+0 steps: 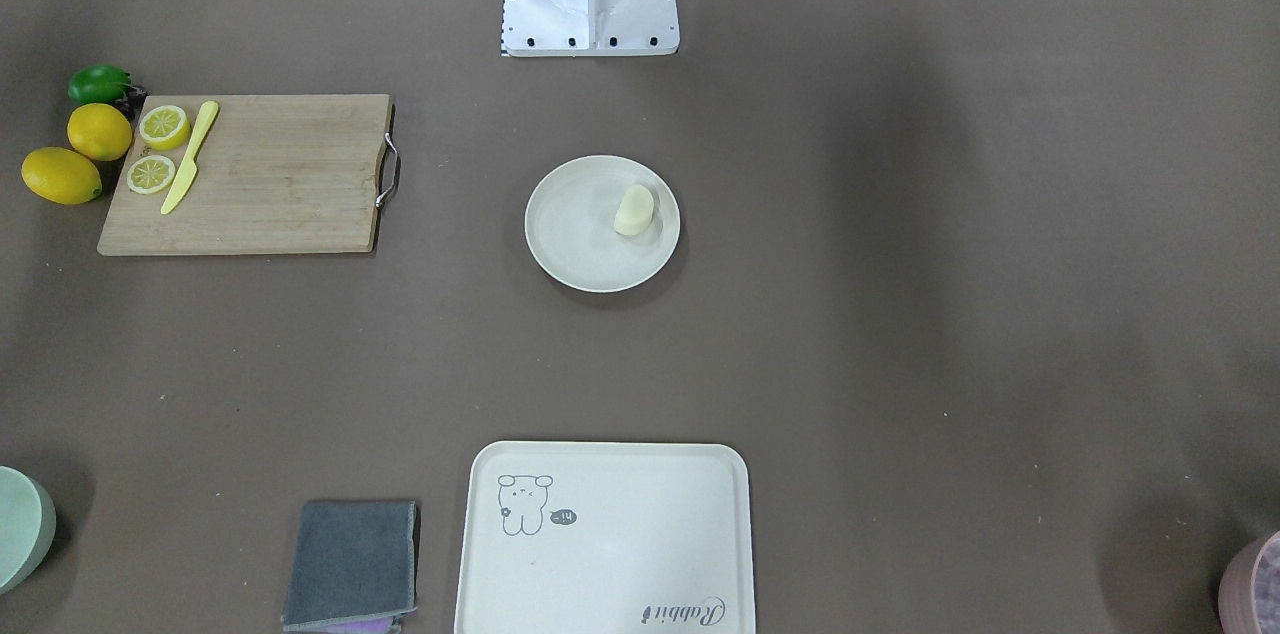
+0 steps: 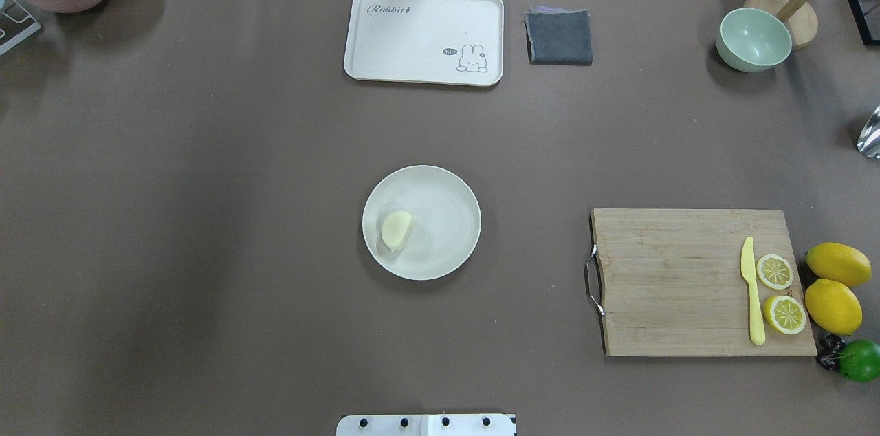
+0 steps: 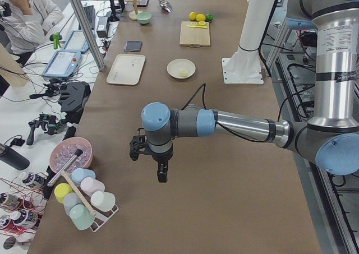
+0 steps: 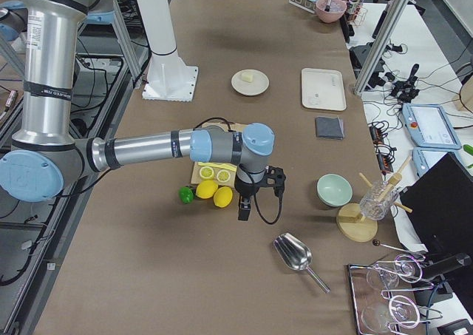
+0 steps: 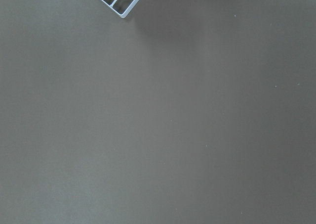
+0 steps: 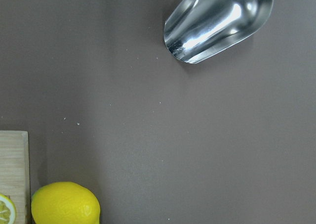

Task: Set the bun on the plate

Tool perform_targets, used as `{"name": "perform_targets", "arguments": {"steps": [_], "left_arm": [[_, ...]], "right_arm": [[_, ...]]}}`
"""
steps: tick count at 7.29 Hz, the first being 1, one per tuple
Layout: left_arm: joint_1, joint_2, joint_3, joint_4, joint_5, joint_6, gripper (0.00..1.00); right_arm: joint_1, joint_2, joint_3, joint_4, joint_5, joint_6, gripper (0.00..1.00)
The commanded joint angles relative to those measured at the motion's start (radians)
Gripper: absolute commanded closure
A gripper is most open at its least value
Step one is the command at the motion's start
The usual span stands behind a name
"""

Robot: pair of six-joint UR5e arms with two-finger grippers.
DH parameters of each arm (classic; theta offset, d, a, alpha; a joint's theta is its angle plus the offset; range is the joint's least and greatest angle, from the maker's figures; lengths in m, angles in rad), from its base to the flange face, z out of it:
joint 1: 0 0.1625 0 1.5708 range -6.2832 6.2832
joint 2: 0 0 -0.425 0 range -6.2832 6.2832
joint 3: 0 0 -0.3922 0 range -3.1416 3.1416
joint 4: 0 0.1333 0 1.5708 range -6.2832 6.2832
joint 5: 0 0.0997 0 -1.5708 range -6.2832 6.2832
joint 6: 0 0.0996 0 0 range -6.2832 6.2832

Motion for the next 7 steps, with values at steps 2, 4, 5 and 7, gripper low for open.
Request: {"name": "perform_targets", "arguments": {"steps": [2,4,5,7], "left_arm": [[0.0,-0.001,-0.005,0.0,0.0,-0.001,0.02],[0.0,-0.003,-0.006,0.0,0.0,-0.001,0.02],[0.0,-0.003,-0.006,0.0,0.0,-0.001,0.02],[-0.002,0.002,-0.015,0.0,0.003,-0.001,0.02]], "right_arm": [[0.019,-0.006,-0.019,0.003,0.019,-0.008,0.0],[0.04,-0.052,-0.042,0.026,0.024,-0.023,0.0],[0.056,-0.09,-0.042,0.081,0.026,-0.042,0.0],[0.07,-0.103,-0.039,0.102,0.026,-0.036,0.0]]}}
